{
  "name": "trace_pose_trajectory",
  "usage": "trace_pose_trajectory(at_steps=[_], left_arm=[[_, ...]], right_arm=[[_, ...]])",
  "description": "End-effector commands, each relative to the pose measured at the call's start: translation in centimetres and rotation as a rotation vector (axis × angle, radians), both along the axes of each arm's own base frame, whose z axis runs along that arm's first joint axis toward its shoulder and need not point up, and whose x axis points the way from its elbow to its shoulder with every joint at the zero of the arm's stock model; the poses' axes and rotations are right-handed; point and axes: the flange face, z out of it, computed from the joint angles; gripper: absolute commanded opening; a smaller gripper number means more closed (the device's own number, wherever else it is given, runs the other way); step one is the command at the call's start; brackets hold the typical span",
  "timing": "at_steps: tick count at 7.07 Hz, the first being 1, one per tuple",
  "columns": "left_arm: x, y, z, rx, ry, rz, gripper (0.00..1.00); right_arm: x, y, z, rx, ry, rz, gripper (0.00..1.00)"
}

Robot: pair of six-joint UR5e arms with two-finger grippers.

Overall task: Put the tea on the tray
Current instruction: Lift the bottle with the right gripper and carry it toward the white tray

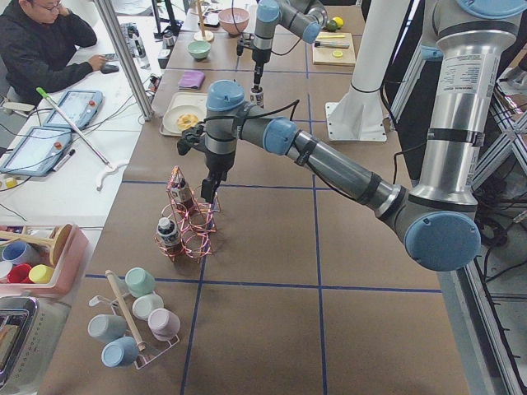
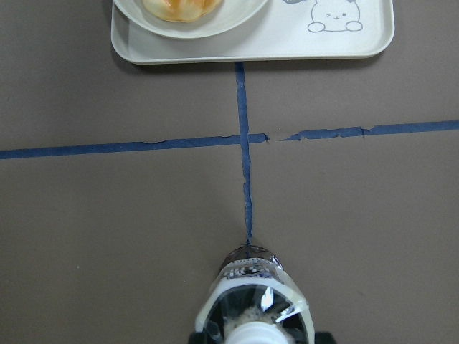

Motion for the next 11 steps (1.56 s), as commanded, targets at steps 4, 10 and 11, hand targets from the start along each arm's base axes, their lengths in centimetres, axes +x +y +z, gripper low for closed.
trace_pose_trajectory(at_steps=[4,10,11], left_arm=[[-0.1,-0.1,0.2,-0.006,0.000,-0.004,1.00],[-5.4,2.5,8.4,-0.063,-0.051,0.040,1.00],[-7.1,2.4,10.3,-0.069,-0.060,0.045,1.00]], right_arm=[[1.4,-0.3,-0.8,0.007,-0.017,0.009,0.00],[11.5,-12.3,-1.2,0.096,0.053,0.121,0.00],[11.7,-15.6,0.3,0.097,0.042,0.132,0.00]])
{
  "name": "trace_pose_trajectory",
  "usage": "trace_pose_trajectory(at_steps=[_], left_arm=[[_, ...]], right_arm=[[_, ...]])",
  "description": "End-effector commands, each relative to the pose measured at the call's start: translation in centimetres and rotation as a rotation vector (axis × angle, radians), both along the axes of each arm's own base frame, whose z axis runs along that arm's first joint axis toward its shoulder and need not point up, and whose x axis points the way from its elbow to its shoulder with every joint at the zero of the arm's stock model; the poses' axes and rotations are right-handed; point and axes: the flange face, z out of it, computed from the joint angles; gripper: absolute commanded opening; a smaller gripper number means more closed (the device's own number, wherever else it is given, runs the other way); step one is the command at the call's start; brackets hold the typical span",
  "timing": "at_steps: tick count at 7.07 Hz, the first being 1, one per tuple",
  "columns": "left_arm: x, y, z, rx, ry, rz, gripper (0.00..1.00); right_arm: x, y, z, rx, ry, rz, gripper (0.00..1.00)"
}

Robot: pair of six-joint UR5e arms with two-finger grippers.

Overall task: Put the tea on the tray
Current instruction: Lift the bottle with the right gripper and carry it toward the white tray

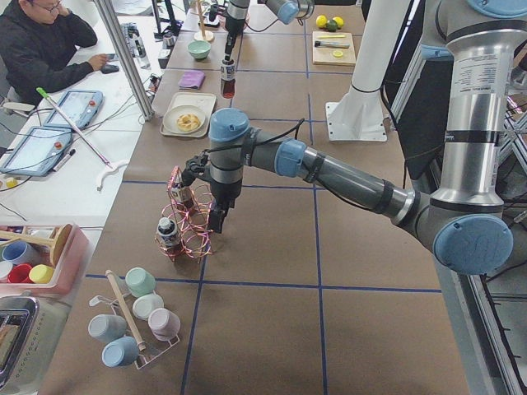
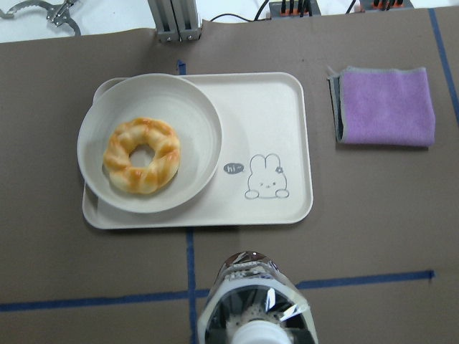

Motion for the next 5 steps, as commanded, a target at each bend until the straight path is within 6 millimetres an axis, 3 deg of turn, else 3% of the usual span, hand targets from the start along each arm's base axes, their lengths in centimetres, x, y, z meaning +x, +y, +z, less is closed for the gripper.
trace_pose_trajectory(at_steps=[1,3,5], left_arm=[[-2.3,0.1,2.6,-0.004,-0.012,0.016,1.00],[-2.3,0.2,2.8,-0.006,-0.011,0.018,1.00],[-2.3,0.1,2.5,0.000,-0.011,0.016,1.00]], right_arm=[[1.2,-7.0,2.9,0.014,-0.022,0.007,0.00],[0.3,-12.7,2.5,-0.011,0.005,-0.002,0.00],[1.5,-15.5,4.9,-0.016,0.017,-0.024,0.00]])
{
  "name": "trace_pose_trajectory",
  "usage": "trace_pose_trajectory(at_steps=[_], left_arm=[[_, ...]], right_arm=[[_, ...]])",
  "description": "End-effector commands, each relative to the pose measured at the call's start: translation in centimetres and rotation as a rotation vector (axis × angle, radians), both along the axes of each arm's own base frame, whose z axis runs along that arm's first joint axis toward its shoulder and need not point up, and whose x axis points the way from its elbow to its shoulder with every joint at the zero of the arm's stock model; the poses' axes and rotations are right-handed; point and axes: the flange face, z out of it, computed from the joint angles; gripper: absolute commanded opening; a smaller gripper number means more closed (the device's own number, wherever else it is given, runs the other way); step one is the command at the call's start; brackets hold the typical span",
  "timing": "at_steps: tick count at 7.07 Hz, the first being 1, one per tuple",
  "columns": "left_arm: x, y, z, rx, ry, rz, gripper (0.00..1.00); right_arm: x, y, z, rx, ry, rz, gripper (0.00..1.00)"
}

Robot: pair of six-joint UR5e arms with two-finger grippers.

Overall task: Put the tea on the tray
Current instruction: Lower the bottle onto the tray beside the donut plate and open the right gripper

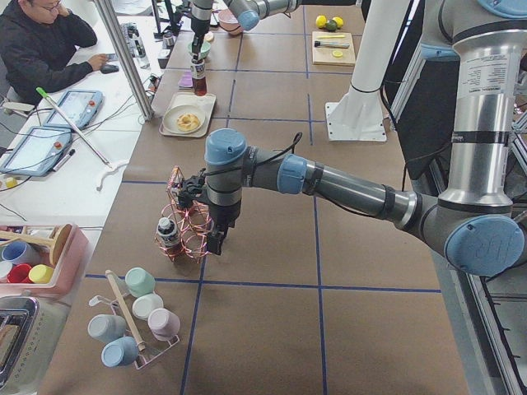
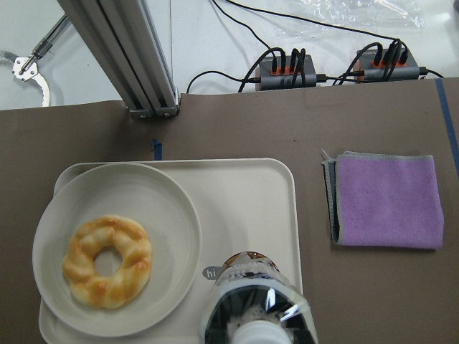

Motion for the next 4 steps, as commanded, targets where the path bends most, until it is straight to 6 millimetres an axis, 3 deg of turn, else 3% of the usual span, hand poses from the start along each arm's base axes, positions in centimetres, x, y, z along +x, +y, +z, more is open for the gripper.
trace_pose_trajectory(at_steps=[1,2,4], left_arm=[[-0.1,-0.1,-0.2,0.007,0.000,-0.001,1.00],[-0.1,-0.1,-0.4,0.011,0.000,-0.002,1.00],[-0.4,-0.1,-0.4,0.013,0.000,-0.007,1.00]], right_arm=[[-0.1,-3.0,2.7,-0.005,0.005,-0.009,0.00],[-0.5,-3.6,3.8,-0.017,0.016,-0.011,0.00],[-1.5,-4.3,3.3,-0.032,0.021,-0.020,0.00]])
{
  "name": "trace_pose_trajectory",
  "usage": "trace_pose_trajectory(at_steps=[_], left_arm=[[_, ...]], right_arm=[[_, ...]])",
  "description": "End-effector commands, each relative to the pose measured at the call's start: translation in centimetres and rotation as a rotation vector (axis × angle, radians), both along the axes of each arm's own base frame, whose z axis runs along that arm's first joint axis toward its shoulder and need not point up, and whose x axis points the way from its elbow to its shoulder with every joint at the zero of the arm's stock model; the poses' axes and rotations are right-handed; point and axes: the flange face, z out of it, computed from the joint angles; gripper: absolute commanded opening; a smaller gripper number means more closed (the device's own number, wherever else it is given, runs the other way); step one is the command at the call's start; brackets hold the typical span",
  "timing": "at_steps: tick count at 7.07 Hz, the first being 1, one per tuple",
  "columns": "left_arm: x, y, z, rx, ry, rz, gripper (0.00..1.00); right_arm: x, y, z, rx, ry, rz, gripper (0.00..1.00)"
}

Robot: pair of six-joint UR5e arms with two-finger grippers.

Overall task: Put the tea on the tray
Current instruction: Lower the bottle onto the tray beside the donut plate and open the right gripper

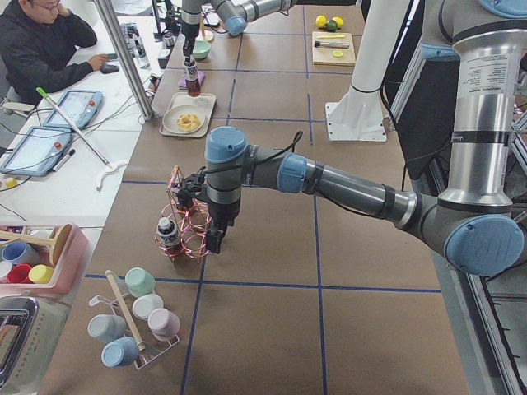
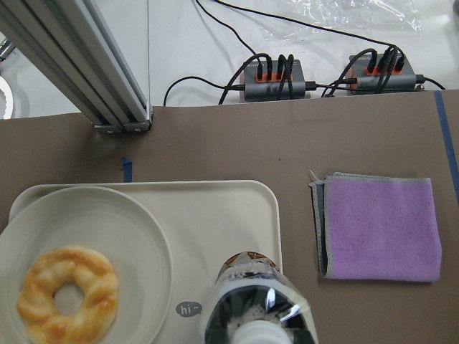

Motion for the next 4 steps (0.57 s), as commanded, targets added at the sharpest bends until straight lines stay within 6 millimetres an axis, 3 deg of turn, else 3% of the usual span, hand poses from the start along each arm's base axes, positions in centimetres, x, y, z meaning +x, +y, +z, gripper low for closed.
trace_pose_trajectory(at_steps=[1,4], left_arm=[[-0.19,-0.09,-0.13,0.005,-0.002,-0.003,1.00],[-0.18,-0.28,-0.03,0.002,-0.002,-0.003,1.00]], right_arm=[[-1.12,-0.83,0.88,-0.001,-0.014,-0.010,0.00],[-1.36,-0.77,0.84,-0.002,-0.023,-0.019,0.00]])
